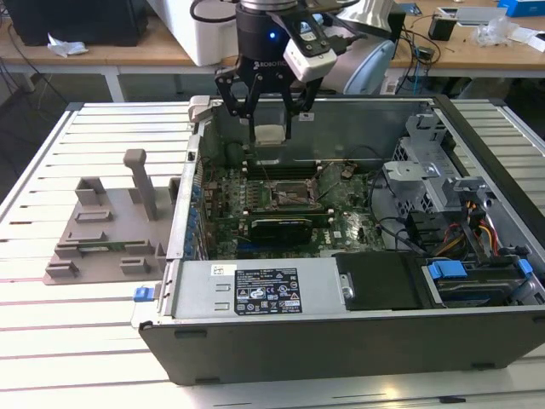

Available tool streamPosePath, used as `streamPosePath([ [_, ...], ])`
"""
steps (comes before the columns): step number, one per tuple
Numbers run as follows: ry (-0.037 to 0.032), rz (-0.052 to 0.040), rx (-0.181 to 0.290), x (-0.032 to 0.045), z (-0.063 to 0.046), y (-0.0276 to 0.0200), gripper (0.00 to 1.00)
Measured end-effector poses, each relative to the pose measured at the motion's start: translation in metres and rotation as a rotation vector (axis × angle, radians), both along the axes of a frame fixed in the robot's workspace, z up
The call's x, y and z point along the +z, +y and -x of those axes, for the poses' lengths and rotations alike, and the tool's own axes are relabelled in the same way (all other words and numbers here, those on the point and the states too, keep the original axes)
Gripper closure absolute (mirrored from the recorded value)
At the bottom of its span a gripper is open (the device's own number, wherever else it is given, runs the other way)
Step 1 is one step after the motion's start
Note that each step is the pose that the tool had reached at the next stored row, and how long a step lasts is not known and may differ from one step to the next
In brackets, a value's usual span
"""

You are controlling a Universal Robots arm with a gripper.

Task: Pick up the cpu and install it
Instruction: 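Pick up the cpu and move it towards the insertion slot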

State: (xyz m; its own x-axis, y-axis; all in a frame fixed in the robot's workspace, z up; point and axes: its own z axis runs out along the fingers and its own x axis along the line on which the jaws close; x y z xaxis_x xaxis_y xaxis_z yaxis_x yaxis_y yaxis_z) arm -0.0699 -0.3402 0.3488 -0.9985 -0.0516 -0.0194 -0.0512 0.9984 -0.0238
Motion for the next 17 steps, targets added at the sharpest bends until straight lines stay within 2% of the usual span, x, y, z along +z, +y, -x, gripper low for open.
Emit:
streamPosePath([
  [7, 0.0000, 0.0000, 0.000, -0.0031, -0.011, 0.0000, 0.45],
  [11, 0.0001, -0.0001, 0.000, -0.0061, -0.023, 0.0000, 0.45],
  [17, 0.0002, 0.0001, 0.000, -0.0094, -0.033, 0.0001, 0.45],
])
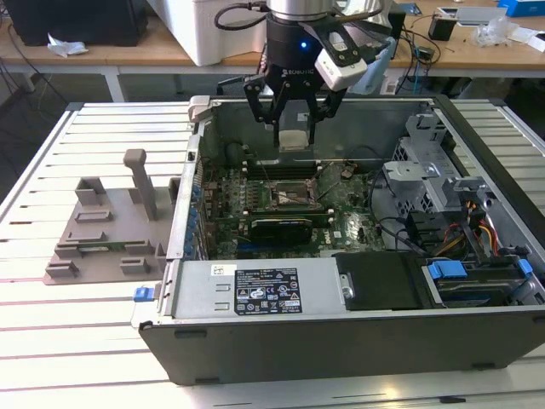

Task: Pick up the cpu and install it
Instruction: 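Pick up the cpu and move it towards the insertion slot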

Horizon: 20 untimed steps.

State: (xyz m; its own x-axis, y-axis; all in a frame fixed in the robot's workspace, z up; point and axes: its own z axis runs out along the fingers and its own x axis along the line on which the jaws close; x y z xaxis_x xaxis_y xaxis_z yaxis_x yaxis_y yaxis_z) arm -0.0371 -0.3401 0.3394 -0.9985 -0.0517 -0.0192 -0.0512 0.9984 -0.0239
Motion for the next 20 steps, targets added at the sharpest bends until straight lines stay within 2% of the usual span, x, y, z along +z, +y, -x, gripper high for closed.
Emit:
streamPosePath([
  [3, 0.0010, -0.0001, 0.000, -0.0086, -0.010, 0.0006, 0.45],
  [7, 0.0014, 0.0000, 0.000, -0.0236, -0.012, 0.0036, 0.45],
  [8, 0.0014, 0.0017, 0.000, -0.0271, -0.013, 0.0062, 0.45],
  [9, 0.0013, 0.0073, 0.000, -0.0305, -0.013, 0.0109, 0.45],
  [11, 0.0013, 0.0117, 0.001, -0.0334, -0.014, 0.0154, 0.45],
  [12, 0.0012, 0.0153, 0.001, -0.0365, -0.015, 0.0200, 0.45],
  [13, 0.0014, 0.0175, 0.001, -0.0379, -0.015, 0.0223, 0.45],
  [15, 0.0013, 0.0211, 0.001, -0.0418, -0.016, 0.0257, 0.45],
  [20, 0.0013, 0.0328, 0.001, -0.0506, -0.018, 0.0293, 0.45],
])
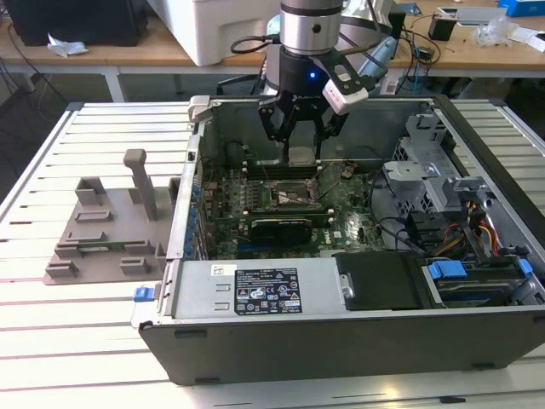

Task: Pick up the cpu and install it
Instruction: 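Pick up the cpu and move it towards the insertion slot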

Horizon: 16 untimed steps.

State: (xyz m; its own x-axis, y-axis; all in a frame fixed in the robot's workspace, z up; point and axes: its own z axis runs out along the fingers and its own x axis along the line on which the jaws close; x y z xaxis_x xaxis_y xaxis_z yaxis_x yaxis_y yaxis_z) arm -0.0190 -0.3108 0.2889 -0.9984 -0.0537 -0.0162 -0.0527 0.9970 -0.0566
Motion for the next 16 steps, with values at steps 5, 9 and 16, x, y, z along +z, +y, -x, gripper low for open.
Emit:
streamPosePath([
  [5, 0.0000, 0.0107, 0.000, -0.0135, -0.003, 0.0014, 0.45],
  [9, 0.0001, 0.0110, 0.000, -0.0193, -0.003, 0.0014, 0.45],
  [16, 0.0000, 0.0129, 0.000, -0.0205, -0.003, 0.0014, 0.45],
])
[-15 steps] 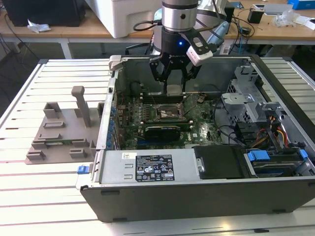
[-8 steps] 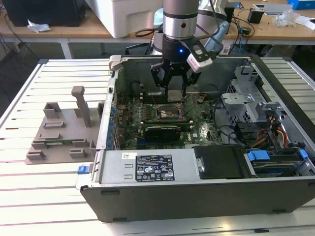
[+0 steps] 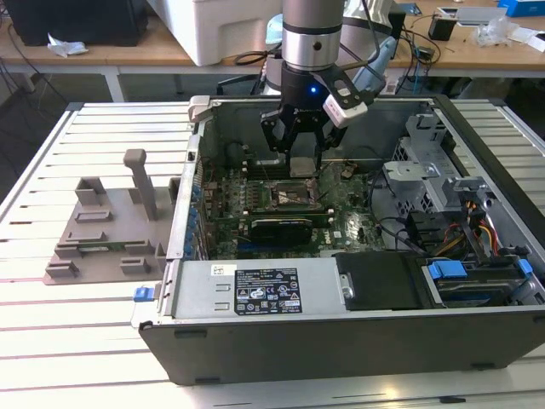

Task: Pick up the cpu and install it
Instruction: 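Pick up the cpu and move it towards the insertion slot, then place the cpu into insertion slot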

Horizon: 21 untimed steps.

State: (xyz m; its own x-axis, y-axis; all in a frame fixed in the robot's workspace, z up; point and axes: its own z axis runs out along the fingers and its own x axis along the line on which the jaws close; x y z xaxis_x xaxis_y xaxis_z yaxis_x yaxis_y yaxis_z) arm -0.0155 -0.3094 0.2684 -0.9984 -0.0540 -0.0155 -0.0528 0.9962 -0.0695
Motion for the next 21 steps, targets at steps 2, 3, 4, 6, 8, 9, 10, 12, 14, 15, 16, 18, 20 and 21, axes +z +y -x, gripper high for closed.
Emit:
streamPosePath([
  [2, 0.0000, 0.0002, 0.000, 0.0000, 0.0000, 0.0000, 0.45],
  [3, 0.0000, 0.0003, 0.000, 0.0000, 0.0000, 0.0000, 0.45],
  [4, 0.0000, 0.0003, 0.000, 0.0000, 0.0000, 0.0000, 0.45],
  [6, 0.0000, 0.0005, -0.031, 0.0000, 0.0000, 0.0000, 0.45],
  [8, 0.0000, 0.0009, -0.076, 0.0000, 0.0000, 0.0000, 0.45],
  [9, 0.0000, 0.0009, -0.087, 0.0000, 0.0000, 0.0000, 0.45],
  [10, 0.0001, 0.0009, -0.098, 0.0000, 0.0000, 0.0000, 0.45],
  [12, 0.0000, 0.0014, -0.137, 0.0000, -0.0001, 0.0000, 0.45],
  [14, 0.0000, 0.0025, -0.172, 0.0000, 0.0000, 0.0000, 0.45],
  [15, 0.0000, 0.0028, -0.188, 0.0000, 0.0000, 0.0000, 0.45],
  [16, 0.0000, 0.0032, -0.207, 0.0000, 0.0000, 0.0000, 0.45],
  [18, -0.0001, 0.0050, -0.275, 0.0000, -0.0001, 0.0000, 0.45],
  [20, -0.0001, 0.0055, -0.301, 0.0000, -0.0001, 0.0000, 0.45],
  [21, -0.0002, 0.0057, -0.311, 0.0000, -0.0001, 0.0000, 0.45],
])
